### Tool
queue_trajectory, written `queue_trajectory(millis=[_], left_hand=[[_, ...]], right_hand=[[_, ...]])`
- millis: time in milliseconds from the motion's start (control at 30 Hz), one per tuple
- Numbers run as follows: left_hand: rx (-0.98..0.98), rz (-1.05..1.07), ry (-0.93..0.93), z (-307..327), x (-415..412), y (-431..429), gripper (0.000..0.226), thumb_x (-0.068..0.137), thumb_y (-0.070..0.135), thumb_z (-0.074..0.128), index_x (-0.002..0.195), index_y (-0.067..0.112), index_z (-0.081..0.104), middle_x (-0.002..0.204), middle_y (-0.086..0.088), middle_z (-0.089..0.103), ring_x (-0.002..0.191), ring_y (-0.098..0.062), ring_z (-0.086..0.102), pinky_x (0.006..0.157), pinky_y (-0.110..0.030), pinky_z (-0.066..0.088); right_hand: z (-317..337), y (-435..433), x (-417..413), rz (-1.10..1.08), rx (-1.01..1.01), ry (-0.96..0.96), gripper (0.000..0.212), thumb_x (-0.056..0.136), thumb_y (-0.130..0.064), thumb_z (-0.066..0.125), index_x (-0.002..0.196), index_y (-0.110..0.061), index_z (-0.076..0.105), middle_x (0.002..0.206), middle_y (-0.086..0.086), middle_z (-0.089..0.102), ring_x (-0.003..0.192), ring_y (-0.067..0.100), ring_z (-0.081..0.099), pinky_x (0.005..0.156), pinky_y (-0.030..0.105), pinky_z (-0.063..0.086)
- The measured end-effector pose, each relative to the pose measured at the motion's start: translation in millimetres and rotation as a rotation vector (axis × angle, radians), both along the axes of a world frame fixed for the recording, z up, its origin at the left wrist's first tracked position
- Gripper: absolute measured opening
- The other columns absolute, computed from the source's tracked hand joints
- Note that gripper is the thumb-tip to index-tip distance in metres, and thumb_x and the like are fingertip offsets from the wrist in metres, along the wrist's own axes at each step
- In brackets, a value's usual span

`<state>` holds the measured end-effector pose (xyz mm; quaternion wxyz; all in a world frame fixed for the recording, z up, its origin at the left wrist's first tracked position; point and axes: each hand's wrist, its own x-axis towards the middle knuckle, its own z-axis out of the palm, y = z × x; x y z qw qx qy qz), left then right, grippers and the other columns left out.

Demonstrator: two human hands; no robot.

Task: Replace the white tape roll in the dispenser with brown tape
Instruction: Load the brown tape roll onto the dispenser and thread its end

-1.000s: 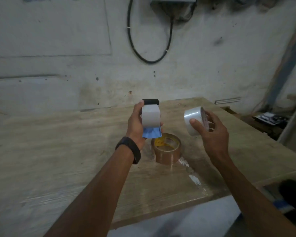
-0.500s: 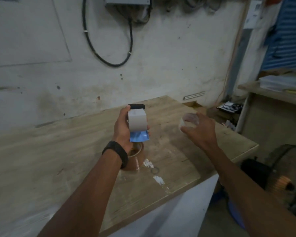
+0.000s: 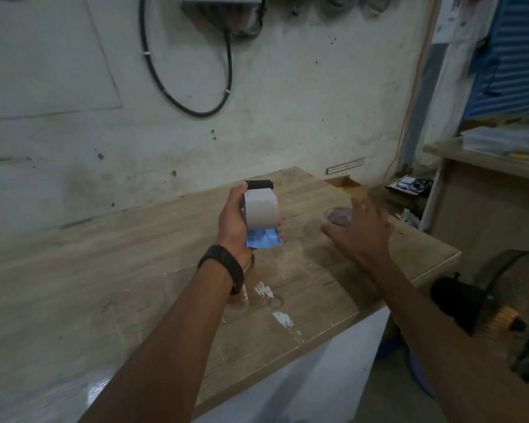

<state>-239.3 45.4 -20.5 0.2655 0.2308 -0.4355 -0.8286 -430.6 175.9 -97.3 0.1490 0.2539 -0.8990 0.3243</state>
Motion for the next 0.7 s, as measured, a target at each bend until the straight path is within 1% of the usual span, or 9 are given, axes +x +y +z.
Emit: queue_trajectory(millis=[100, 167, 200, 267, 333, 400, 500, 600, 700], left_hand=[[0.001, -0.002, 0.021, 4, 11, -5, 0.068, 0.096, 0.049, 0.054, 0.139, -0.004, 0.053, 0.111, -0.023, 0.056, 0.088, -0.038, 0.056, 0.078, -0.049, 0.047], [-0.005, -0.003, 0.033, 5, 23, -12, 0.066, 0.096, 0.051, 0.053, 0.132, -0.004, 0.057, 0.109, -0.024, 0.056, 0.077, -0.036, 0.059, 0.073, -0.046, 0.047], [-0.006, 0.004, 0.038, 5, 29, -17, 0.063, 0.096, 0.051, 0.052, 0.128, -0.002, 0.059, 0.108, -0.023, 0.057, 0.075, -0.036, 0.059, 0.072, -0.045, 0.048], [-0.023, 0.052, 0.03, 3, 43, -27, 0.063, 0.097, 0.05, 0.05, 0.129, -0.003, 0.058, 0.108, -0.023, 0.058, 0.077, -0.037, 0.059, 0.076, -0.048, 0.048], [-0.037, 0.119, 0.021, 1, 60, -38, 0.066, 0.098, 0.05, 0.049, 0.138, -0.002, 0.055, 0.114, -0.024, 0.057, 0.084, -0.038, 0.058, 0.085, -0.051, 0.046], [-0.036, 0.161, 0.028, 0, 79, -46, 0.066, 0.098, 0.05, 0.047, 0.139, -0.002, 0.054, 0.116, -0.023, 0.056, 0.081, -0.036, 0.058, 0.082, -0.048, 0.047], [-0.04, 0.204, 0.021, -3, 104, -52, 0.066, 0.099, 0.049, 0.045, 0.138, -0.003, 0.055, 0.116, -0.024, 0.055, 0.078, -0.035, 0.058, 0.076, -0.045, 0.049], [-0.021, 0.253, -0.018, -12, 122, -55, 0.066, 0.098, 0.051, 0.047, 0.137, -0.002, 0.056, 0.115, -0.025, 0.058, 0.078, -0.036, 0.06, 0.075, -0.046, 0.05], [0.0, 0.286, -0.024, -18, 130, -55, 0.063, 0.098, 0.05, 0.049, 0.137, 0.0, 0.057, 0.115, -0.024, 0.06, 0.087, -0.039, 0.06, 0.086, -0.053, 0.05]], right_hand=[[13, -5, 32, 0.153, -0.33, 0.29, 0.042, 0.085, -0.039, 0.066, 0.119, -0.017, 0.057, 0.118, 0.009, 0.061, 0.11, 0.029, 0.056, 0.09, 0.046, 0.049], [22, -15, 64, 0.35, -0.396, 0.158, 0.014, 0.088, -0.031, 0.066, 0.101, -0.025, 0.062, 0.093, -0.009, 0.064, 0.086, 0.013, 0.064, 0.071, 0.027, 0.053], [23, -23, 81, 0.446, -0.348, 0.021, 0.012, 0.089, -0.034, 0.068, 0.099, -0.031, 0.062, 0.091, -0.016, 0.063, 0.082, 0.005, 0.063, 0.066, 0.023, 0.051], [17, -37, 113, 0.614, -0.237, -0.182, 0.033, 0.084, -0.052, 0.069, 0.112, -0.037, 0.061, 0.106, -0.018, 0.063, 0.091, -0.003, 0.059, 0.07, 0.022, 0.048], [9, -51, 141, 0.703, -0.143, -0.26, 0.071, 0.072, -0.073, 0.065, 0.133, -0.038, 0.054, 0.128, -0.014, 0.06, 0.111, 0.004, 0.055, 0.089, 0.031, 0.049], [3, -65, 162, 0.703, -0.028, -0.238, 0.096, 0.062, -0.082, 0.065, 0.144, -0.036, 0.044, 0.141, -0.009, 0.056, 0.126, 0.014, 0.046, 0.101, 0.039, 0.041], [3, -77, 172, 0.625, 0.102, -0.078, 0.105, 0.058, -0.083, 0.065, 0.147, -0.031, 0.04, 0.147, -0.005, 0.051, 0.131, 0.023, 0.041, 0.104, 0.041, 0.036], [2, -80, 171, 0.61, 0.126, -0.026, 0.107, 0.061, -0.079, 0.068, 0.149, -0.025, 0.038, 0.151, 0.0, 0.047, 0.132, 0.027, 0.038, 0.106, 0.041, 0.036], [0, -82, 171, 0.602, 0.132, -0.036, 0.106, 0.065, -0.077, 0.068, 0.149, -0.02, 0.039, 0.15, 0.003, 0.048, 0.131, 0.027, 0.036, 0.103, 0.04, 0.038]])
